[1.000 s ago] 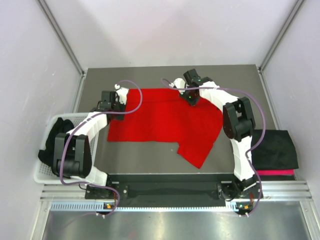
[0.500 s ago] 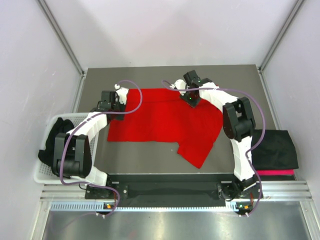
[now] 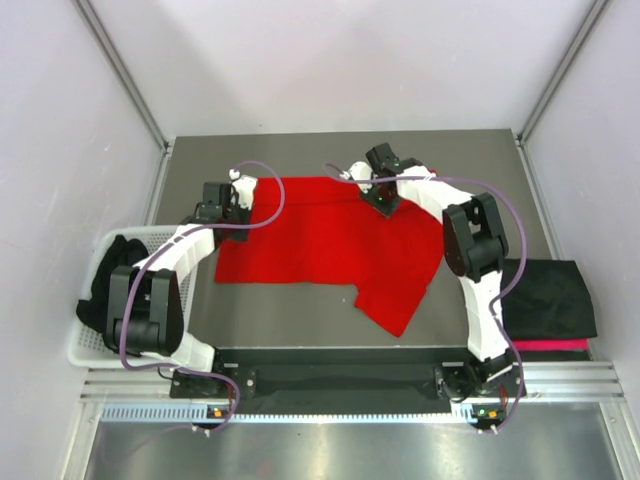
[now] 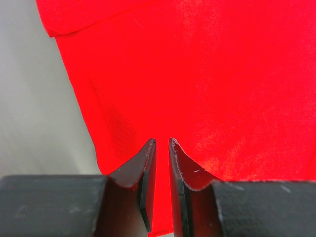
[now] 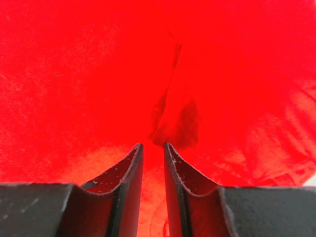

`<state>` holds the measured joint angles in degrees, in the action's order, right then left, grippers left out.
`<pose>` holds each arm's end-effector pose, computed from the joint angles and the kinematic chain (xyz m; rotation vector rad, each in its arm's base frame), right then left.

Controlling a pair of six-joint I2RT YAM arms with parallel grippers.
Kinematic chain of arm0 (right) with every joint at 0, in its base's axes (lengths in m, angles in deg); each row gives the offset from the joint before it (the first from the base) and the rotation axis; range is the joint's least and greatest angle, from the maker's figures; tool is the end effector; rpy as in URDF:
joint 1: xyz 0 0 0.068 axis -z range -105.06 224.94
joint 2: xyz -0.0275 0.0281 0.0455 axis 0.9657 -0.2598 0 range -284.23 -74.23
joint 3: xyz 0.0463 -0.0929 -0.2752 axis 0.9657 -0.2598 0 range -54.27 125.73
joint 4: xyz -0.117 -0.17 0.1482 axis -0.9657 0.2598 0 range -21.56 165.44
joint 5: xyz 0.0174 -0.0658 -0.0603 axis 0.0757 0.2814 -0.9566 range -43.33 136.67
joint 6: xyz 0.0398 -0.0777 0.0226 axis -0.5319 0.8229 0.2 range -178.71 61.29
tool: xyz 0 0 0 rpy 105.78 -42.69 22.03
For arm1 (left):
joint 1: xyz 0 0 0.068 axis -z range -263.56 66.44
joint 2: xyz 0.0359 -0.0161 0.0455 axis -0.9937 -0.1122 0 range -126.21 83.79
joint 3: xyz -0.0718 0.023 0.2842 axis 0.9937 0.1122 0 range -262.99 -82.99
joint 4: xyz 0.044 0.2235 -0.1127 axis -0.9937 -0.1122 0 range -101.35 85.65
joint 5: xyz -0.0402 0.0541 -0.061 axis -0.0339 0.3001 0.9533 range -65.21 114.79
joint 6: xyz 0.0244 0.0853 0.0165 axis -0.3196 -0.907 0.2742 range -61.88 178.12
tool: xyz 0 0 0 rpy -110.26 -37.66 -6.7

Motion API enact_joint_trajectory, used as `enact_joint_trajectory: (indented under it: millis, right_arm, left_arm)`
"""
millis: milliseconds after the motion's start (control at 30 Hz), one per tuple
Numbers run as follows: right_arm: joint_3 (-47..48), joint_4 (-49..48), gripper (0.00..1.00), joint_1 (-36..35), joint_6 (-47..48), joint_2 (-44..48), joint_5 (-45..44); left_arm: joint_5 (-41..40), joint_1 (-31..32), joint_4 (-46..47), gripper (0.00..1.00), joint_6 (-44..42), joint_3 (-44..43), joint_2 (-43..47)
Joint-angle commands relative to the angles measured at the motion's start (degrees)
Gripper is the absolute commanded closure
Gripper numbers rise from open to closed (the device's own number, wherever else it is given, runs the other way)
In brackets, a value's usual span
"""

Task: Fold and stack the t-shirts
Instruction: Fold the tshirt

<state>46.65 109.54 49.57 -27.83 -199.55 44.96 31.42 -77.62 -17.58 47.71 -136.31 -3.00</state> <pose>0.4439 0.2078 0.1629 -1.2721 2.3987 -0.0687 0.3379 -0.0445 0.2061 0.3927 2.3484 -0.1009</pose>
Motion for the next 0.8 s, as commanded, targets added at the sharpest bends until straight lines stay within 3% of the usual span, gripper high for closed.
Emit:
enact_joint_trajectory:
  millis: [0,167,400,767]
  right_arm:
    - [2.6,-1.3,0.76,-0.1,-0.5,-0.9,-0.1]
    - [3.7,-0.9,0.8,0.2,-0.4,-1.8,-0.1]
    - [3.9,-0.9,0.94,0.2,-0.6,-0.4,-0.4]
    - [1.4,-0.6,0.95,-2.0,-0.9,4.0,-2.5]
  left_arm:
    - [0.4,-0.4,2.8,0.79,0.0,0.4,0.3]
    - [0.3,-0.5,2.8,0.78,0.0,0.4,0.2]
    - [0.7,-0.5,2.7,0.78,0.0,0.3,0.1]
    - [1.1,-0.5,2.5,0.78,0.0,0.3,1.1]
